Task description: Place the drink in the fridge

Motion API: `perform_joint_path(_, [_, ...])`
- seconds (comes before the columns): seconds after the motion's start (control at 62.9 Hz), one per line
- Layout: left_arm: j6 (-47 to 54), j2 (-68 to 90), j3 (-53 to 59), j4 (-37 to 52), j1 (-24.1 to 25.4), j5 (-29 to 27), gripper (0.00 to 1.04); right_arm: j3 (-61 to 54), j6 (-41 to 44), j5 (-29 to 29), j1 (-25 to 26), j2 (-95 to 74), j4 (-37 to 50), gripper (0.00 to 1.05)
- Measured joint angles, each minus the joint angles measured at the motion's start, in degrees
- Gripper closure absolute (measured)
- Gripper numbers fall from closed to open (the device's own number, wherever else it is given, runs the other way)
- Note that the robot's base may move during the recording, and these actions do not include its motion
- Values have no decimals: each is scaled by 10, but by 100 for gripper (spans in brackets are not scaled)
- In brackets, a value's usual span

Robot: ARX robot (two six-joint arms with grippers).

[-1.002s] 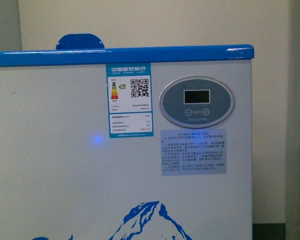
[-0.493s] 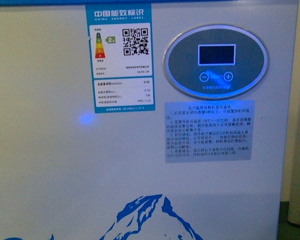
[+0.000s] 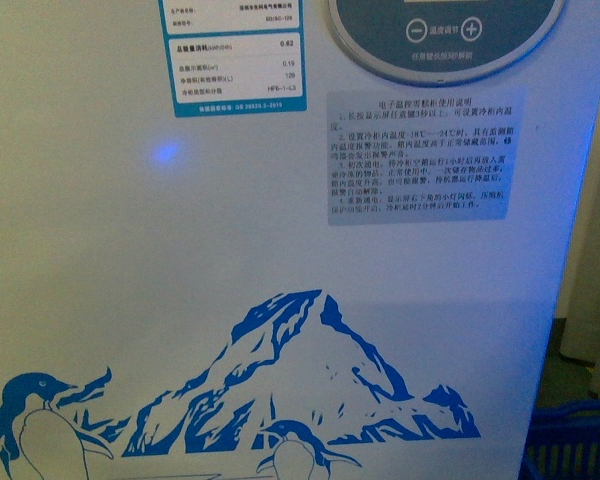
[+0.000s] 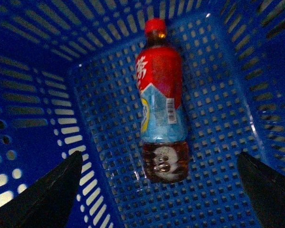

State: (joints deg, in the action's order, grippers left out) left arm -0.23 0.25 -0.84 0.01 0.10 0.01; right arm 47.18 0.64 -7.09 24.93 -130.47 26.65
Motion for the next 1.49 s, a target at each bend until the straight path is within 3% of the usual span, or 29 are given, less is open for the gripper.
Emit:
perform_joint_path(0.382, [0,0,0,0,0,0,8,191,-10,42,-19,-253,10,7])
perform_joint_path(0.779, [0,0,0,0,0,0,8,345,1,65,-38,-378,-25,7])
perform_joint_path(1.129, [0,0,0,0,0,0,8,429,1,52,-45,-434,-49,8])
perform_joint_path(1.495, [0,0,0,0,0,0,8,434,5,45,-43,-441,-39,50])
